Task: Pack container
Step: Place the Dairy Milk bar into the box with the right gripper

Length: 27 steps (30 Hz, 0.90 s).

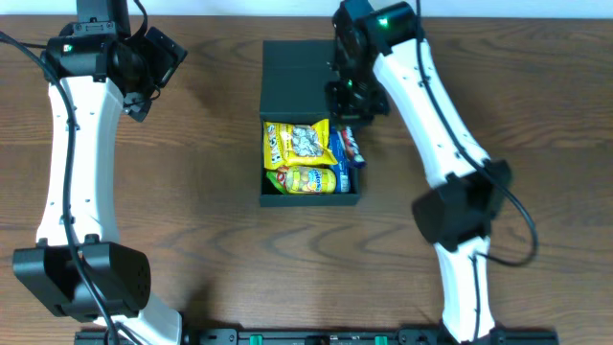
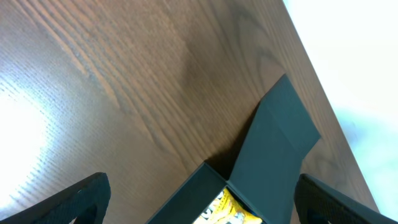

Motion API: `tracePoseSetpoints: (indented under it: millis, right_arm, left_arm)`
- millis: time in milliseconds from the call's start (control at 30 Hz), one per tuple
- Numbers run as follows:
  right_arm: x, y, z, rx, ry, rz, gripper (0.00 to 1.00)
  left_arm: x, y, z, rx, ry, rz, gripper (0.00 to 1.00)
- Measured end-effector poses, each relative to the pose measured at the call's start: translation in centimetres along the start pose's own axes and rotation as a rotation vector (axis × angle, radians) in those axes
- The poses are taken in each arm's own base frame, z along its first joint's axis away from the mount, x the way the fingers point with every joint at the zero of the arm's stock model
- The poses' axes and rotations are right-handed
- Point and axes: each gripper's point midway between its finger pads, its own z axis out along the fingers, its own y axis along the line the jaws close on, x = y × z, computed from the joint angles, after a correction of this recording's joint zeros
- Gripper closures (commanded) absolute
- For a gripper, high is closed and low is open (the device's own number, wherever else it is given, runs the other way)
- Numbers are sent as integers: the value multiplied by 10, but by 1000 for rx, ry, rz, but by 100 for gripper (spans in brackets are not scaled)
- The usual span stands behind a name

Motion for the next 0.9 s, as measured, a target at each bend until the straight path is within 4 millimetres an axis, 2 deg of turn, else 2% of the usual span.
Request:
tracePoseSetpoints:
  millis: [100, 167, 233, 433, 533, 567, 600, 633, 700, 733, 900]
  right_arm:
    - [8, 2, -17, -28, -105, -27, 99]
    - [8, 4, -18, -57, -162, -28, 99]
    - [12, 1, -5, -60, -146, 2, 99]
    - [11, -11, 54, -54, -99, 77, 99]
    - [9, -9, 62, -59, -109, 89, 99]
    - [8, -7, 64, -62, -113, 90, 94]
    - [7, -4, 66, -64, -117, 90, 65]
    - [7, -3, 68, -66, -120, 94, 41]
    - [7, -1, 71, -69, -123, 92, 6]
    - [7, 0, 71, -70, -124, 92, 1]
    - [7, -6, 70, -37, -127, 109, 1]
  left_arm:
    - [-2, -2, 0, 9, -8, 2, 5]
    - [-3, -4, 0, 14, -12, 2, 5]
    - [-3, -4, 0, 14, -12, 2, 5]
    - [-3, -4, 0, 14, -12, 2, 5]
    - [-3, -3, 0, 14, -12, 2, 5]
    - [-3, -3, 0, 14, -12, 2, 5]
    - [-3, -4, 0, 14, -12, 2, 5]
    - [-3, -3, 0, 14, -12, 2, 5]
    - [-3, -3, 0, 14, -12, 2, 5]
    - [-3, -3, 0, 14, -12, 2, 5]
    - [-3, -3, 0, 14, -12, 10, 5]
